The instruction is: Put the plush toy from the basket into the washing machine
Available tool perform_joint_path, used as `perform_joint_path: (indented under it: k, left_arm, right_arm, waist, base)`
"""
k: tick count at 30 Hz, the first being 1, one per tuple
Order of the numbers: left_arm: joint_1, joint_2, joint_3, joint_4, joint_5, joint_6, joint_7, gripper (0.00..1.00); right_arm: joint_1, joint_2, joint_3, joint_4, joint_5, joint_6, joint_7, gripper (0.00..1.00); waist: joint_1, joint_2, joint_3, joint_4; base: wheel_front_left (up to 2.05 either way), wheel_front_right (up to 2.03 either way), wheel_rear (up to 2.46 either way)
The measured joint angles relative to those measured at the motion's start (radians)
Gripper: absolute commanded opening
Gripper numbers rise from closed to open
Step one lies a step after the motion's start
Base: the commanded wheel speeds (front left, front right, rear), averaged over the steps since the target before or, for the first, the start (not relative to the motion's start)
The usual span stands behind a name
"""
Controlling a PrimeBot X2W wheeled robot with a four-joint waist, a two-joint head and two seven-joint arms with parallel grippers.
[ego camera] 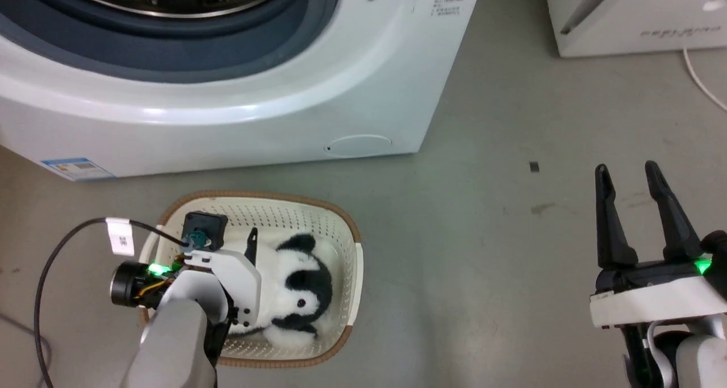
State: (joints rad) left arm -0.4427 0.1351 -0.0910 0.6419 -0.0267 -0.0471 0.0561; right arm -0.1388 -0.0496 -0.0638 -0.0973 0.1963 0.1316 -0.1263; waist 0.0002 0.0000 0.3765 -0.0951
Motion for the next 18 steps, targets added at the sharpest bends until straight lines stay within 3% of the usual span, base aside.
perform_joint_path:
  k: [18]
  left_arm:
    - [-0.189,0.061,-0.045,0.183,-0.016,-0.028,0.061,1.0]
  right_arm:
    - [-0.072,0.0,-0.028,-0.042,0.054,0.0,-0.035,1.0]
  waist:
    - [0.0,0.0,0.24,-0.042]
  base:
    - [0.0,0.0,0.0]
